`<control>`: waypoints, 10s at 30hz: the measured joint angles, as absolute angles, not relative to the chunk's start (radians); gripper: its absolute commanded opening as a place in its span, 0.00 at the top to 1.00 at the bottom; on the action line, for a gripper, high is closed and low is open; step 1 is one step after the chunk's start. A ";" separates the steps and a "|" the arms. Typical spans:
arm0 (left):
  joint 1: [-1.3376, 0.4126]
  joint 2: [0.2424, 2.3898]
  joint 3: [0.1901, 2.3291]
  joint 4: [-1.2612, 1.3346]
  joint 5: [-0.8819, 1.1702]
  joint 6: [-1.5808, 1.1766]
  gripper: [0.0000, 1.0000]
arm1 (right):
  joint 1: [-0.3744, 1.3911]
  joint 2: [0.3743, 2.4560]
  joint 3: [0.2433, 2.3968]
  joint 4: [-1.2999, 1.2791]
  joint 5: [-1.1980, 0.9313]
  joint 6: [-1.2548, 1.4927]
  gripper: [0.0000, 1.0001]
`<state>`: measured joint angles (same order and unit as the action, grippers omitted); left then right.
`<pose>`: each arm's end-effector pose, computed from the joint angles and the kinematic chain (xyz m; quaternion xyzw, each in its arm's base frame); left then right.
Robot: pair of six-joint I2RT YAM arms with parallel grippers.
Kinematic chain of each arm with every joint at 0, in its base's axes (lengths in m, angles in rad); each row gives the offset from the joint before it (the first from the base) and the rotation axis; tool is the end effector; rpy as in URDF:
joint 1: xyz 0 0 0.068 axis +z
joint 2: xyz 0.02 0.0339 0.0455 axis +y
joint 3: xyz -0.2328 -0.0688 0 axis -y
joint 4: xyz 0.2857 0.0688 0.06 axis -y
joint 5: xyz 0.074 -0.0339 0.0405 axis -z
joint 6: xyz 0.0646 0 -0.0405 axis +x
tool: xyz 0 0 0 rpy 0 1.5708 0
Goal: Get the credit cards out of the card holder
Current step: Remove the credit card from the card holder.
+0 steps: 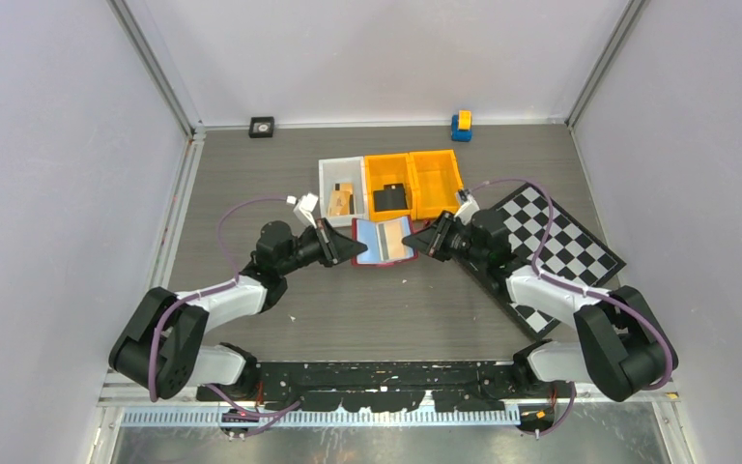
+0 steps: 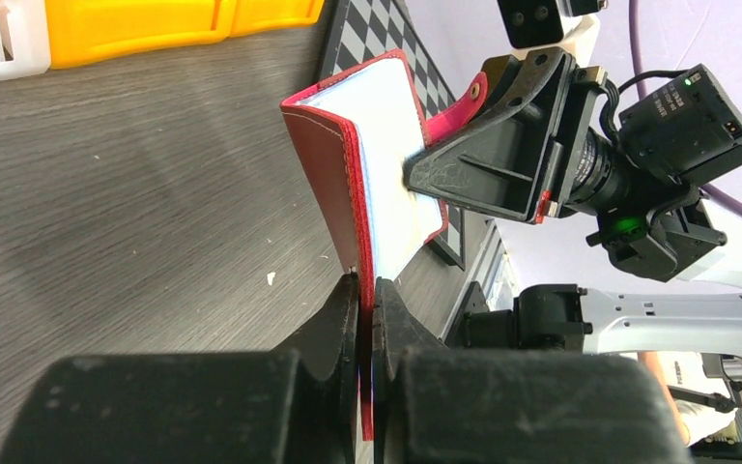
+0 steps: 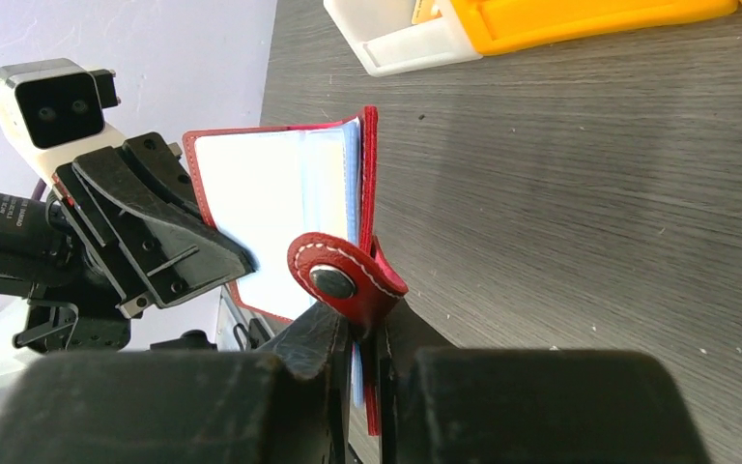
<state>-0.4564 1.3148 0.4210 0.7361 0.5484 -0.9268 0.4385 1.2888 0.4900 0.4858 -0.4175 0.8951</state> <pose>0.2673 -0.1688 0.1333 0.0003 0.7530 -0.5572 0.3500 0.2823 0.1613 0.1333 0.0603 0.7982 0.4876 0.3486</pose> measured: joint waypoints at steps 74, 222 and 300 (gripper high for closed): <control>-0.461 1.469 0.542 0.554 0.577 -0.907 1.00 | 0.606 1.280 0.561 0.429 -0.387 0.771 0.99; -0.360 1.368 0.429 0.833 0.647 -1.063 1.00 | 0.559 0.877 0.579 0.010 0.037 0.709 0.65; -0.388 1.472 0.430 1.154 0.740 -1.290 0.85 | 0.509 1.339 0.500 0.820 -0.636 1.085 0.99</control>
